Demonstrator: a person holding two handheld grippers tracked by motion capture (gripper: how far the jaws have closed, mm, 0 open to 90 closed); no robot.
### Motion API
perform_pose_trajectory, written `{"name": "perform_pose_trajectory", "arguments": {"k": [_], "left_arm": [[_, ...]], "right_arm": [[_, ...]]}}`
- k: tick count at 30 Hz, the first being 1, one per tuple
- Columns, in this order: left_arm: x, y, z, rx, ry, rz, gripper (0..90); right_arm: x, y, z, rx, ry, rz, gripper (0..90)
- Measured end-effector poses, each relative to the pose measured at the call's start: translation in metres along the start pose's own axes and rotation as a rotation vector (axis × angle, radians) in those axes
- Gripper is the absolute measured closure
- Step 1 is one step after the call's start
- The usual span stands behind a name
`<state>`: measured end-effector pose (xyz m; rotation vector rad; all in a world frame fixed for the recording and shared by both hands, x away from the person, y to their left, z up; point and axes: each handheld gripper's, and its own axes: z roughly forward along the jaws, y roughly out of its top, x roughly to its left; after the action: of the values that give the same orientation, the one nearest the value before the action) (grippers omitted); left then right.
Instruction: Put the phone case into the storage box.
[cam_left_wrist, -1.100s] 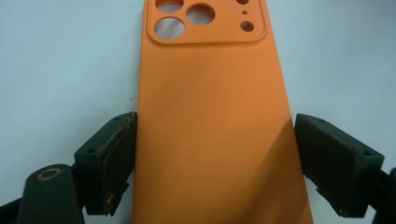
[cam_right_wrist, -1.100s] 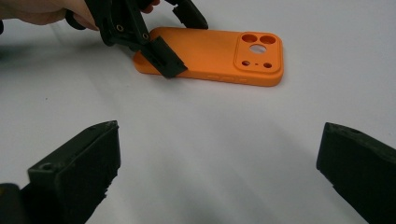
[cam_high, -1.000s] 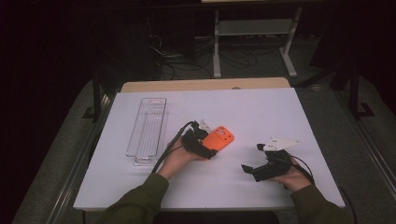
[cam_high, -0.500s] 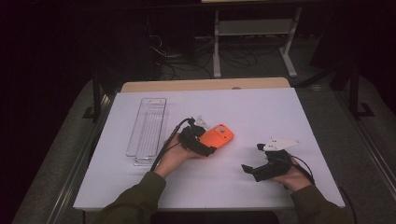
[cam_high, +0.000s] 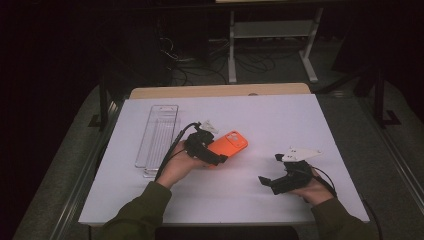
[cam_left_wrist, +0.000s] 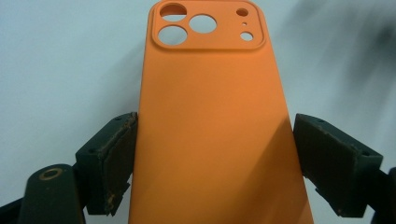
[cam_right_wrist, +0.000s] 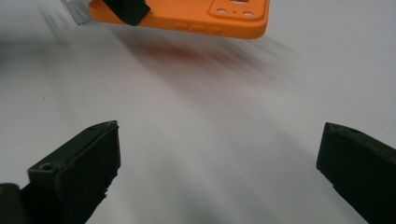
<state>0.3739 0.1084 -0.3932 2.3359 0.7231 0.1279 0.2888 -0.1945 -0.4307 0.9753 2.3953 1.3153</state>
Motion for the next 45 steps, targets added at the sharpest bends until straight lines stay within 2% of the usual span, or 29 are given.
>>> {"name": "perform_pose_trajectory", "arguments": {"k": [2, 4, 5, 8, 12, 14, 17, 18, 20, 21, 23, 27, 28, 31, 33, 35, 36, 37, 42, 43, 45], "left_arm": [[0.000, 0.001, -0.004, -0.003, -0.003, 0.004, 16.5], [-0.002, 0.002, -0.006, -0.035, -0.005, -0.033, 16.6], [0.000, 0.002, -0.010, -0.010, -0.005, 0.000, 16.6], [-0.001, 0.004, -0.016, -0.048, -0.003, -0.014, 16.6], [0.000, 0.006, -0.024, -0.044, -0.004, 0.007, 16.6], [-0.001, 0.007, -0.027, -0.058, -0.007, -0.007, 16.6], [-0.002, 0.009, -0.033, -0.062, -0.010, -0.003, 16.5], [-0.002, 0.009, -0.034, -0.064, -0.010, 0.001, 16.5], [-0.004, 0.010, -0.036, -0.086, -0.014, -0.019, 16.5], [-0.003, 0.011, -0.038, -0.071, -0.015, 0.001, 16.6], [-0.004, 0.012, -0.041, -0.081, -0.014, 0.000, 16.6], [-0.005, 0.013, -0.045, -0.106, -0.020, -0.017, 16.5], [-0.004, 0.013, -0.048, -0.092, -0.016, 0.002, 16.5], [-0.004, 0.013, -0.048, -0.096, -0.021, 0.002, 16.5], [-0.005, 0.013, -0.047, -0.107, -0.024, -0.016, 16.5], [-0.006, 0.013, -0.047, -0.100, -0.029, -0.011, 16.5], [-0.005, 0.013, -0.048, -0.082, -0.027, 0.010, 16.5], [-0.005, 0.014, -0.048, -0.090, -0.026, 0.004, 16.5], [-0.006, 0.013, -0.047, -0.088, -0.028, 0.002, 16.5], [-0.007, 0.013, -0.045, -0.104, -0.030, -0.021, 16.5], [-0.007, 0.013, -0.045, -0.100, -0.030, -0.015, 16.5]], "right_arm": [[0.000, 0.000, 0.000, -0.003, -0.001, 0.000, 0.0], [0.000, 0.000, 0.000, -0.005, 0.000, -0.001, 0.0], [0.000, 0.000, 0.000, -0.005, 0.000, 0.000, 0.0], [0.000, 0.000, 0.000, -0.004, 0.000, 0.001, 0.0], [0.000, 0.000, 0.000, -0.007, -0.003, 0.009, 0.0], [0.000, 0.000, 0.000, -0.005, -0.007, 0.014, 0.0], [0.000, 0.000, 0.001, 0.002, -0.010, 0.003, 0.0], [0.001, 0.000, 0.002, 0.009, -0.012, 0.010, 0.0], [0.002, 0.001, 0.003, 0.016, -0.010, 0.013, 0.0], [0.002, 0.001, 0.003, 0.020, -0.009, 0.017, 0.0], [0.002, 0.002, 0.004, 0.026, -0.004, 0.036, 0.0], [0.004, 0.004, 0.004, 0.024, 0.001, 0.040, 0.0], [0.004, 0.005, 0.004, 0.029, -0.001, 0.038, 0.0], [0.006, 0.006, 0.005, 0.033, 0.006, 0.034, 0.0], [0.008, 0.007, 0.006, 0.027, 0.009, 0.030, 0.0], [0.010, 0.008, 0.007, 0.020, 0.009, 0.029, 0.0], [0.011, 0.010, 0.008, 0.022, 0.009, 0.031, 0.0], [0.011, 0.010, 0.010, 0.008, 0.004, 0.021, 0.0], [0.014, 0.015, 0.013, 0.014, 0.013, 0.029, 0.0], [0.014, 0.016, 0.014, 0.016, 0.015, 0.027, 0.0], [0.015, 0.019, 0.016, 0.021, 0.022, 0.039, 0.0]]}}
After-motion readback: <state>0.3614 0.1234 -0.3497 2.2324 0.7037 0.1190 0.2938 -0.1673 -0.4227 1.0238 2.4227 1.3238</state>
